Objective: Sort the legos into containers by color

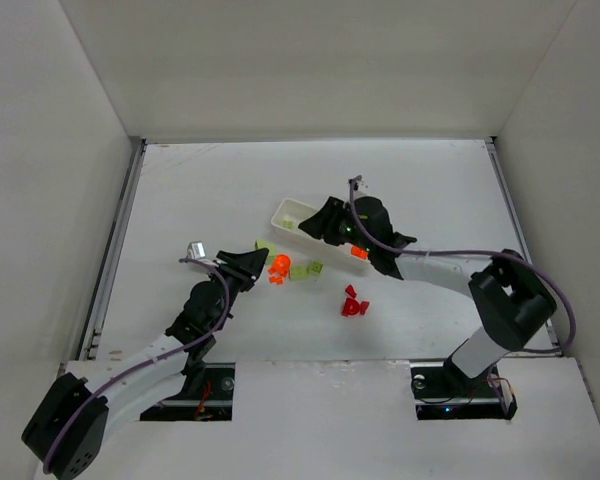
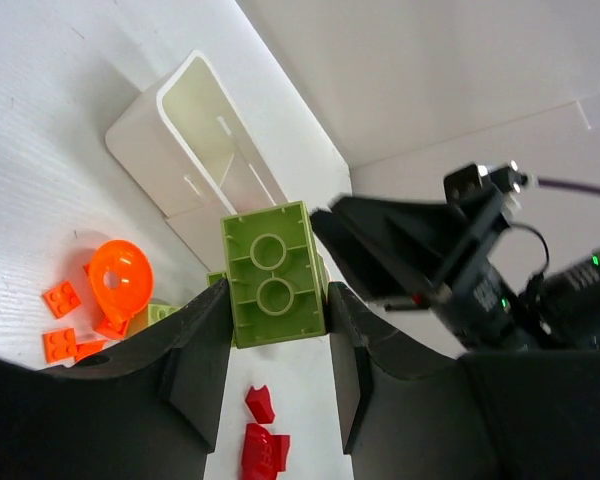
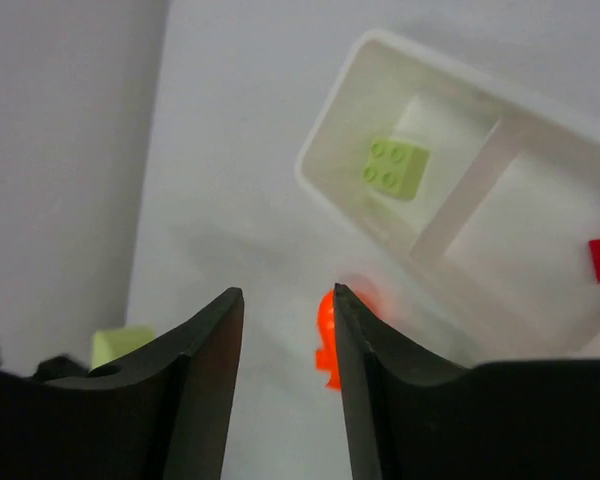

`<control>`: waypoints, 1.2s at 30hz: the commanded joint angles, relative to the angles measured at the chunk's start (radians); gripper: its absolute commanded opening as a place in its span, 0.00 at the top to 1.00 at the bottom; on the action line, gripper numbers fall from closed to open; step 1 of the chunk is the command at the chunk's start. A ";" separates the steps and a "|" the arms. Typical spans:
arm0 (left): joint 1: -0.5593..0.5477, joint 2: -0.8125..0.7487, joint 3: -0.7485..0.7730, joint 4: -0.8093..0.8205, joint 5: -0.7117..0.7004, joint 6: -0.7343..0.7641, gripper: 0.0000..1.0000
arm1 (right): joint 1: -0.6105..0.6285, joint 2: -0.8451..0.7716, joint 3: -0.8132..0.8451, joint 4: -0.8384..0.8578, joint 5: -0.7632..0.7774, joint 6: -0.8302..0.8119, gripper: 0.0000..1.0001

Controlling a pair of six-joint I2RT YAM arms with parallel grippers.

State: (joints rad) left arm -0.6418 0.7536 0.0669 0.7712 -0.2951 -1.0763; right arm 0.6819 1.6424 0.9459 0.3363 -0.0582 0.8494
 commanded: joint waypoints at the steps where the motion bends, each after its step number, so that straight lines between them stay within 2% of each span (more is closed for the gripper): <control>1: 0.011 -0.014 0.017 0.063 0.039 -0.054 0.87 | 0.006 -0.099 -0.137 0.349 -0.185 0.085 0.48; 5: 0.011 -0.028 0.022 0.065 0.080 -0.120 0.87 | 0.006 -0.121 -0.246 0.558 -0.281 0.157 0.32; 9: 0.029 -0.043 0.022 0.060 0.169 -0.207 0.87 | 0.014 -0.085 -0.260 0.664 -0.406 0.200 0.31; 13: 0.063 -0.045 0.033 0.011 0.298 -0.351 0.87 | 0.018 -0.125 -0.305 0.719 -0.454 0.081 0.32; 17: 0.092 -0.068 0.047 -0.065 0.408 -0.465 0.88 | 0.017 -0.211 -0.355 0.653 -0.456 -0.151 0.31; 23: 0.086 -0.094 0.085 -0.179 0.470 -0.505 0.87 | 0.046 -0.293 -0.319 0.373 -0.404 -0.406 0.27; 29: 0.081 -0.062 0.109 -0.171 0.527 -0.522 0.87 | 0.103 -0.267 -0.248 0.227 -0.379 -0.495 0.28; 36: 0.115 -0.057 0.088 -0.173 0.559 -0.527 0.87 | 0.164 -0.262 -0.233 0.214 -0.378 -0.510 0.32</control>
State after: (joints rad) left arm -0.5404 0.7002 0.1333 0.5758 0.2352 -1.5810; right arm 0.8280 1.3823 0.6666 0.5484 -0.4450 0.3813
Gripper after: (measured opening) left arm 0.366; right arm 0.684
